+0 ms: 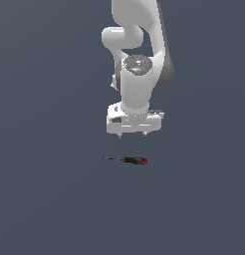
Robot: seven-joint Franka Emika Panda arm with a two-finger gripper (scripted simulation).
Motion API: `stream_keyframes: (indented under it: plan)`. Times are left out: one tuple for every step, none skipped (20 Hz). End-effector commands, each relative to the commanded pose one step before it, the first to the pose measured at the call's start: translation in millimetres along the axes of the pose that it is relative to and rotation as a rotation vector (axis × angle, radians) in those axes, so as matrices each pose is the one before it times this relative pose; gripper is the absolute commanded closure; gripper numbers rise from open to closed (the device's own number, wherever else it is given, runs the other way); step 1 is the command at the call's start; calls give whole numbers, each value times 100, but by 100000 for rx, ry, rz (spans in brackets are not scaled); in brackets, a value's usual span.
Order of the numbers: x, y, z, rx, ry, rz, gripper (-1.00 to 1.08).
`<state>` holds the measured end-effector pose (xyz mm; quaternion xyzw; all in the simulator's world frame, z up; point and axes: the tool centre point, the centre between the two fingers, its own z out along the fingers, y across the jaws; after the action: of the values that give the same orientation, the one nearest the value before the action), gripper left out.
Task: Pick up the object and move it to a goal position.
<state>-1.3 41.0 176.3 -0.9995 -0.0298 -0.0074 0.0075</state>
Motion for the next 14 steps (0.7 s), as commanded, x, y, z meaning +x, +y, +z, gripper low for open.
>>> stream_keyframes:
  plan:
    - [0,1,0,0,0,0,-92]
    - [5,13,-8,-61,0,-33,-92]
    - [14,48,-24,-163,-3,-83,-92]
    - [24,72,-39,-284,-4,-140,-92]
    - [32,101,-55,-396,-6,-185,-92]
    - [41,134,-73,-500,-8,-213,-92]
    - [47,159,-90,-605,-9,-220,-92]
    - [41,146,-86,-550,-7,-148,-92]
    - [31,114,-73,-443,-4,-62,-92]
    - [21,87,-59,-316,-1,17,-92]
    - [12,53,-44,-204,2,77,-92]
    - [3,25,-26,-96,3,121,-92]
    - [-3,-13,-2,28,2,63,-92]
    - [-4,-14,16,63,-1,-29,-92]
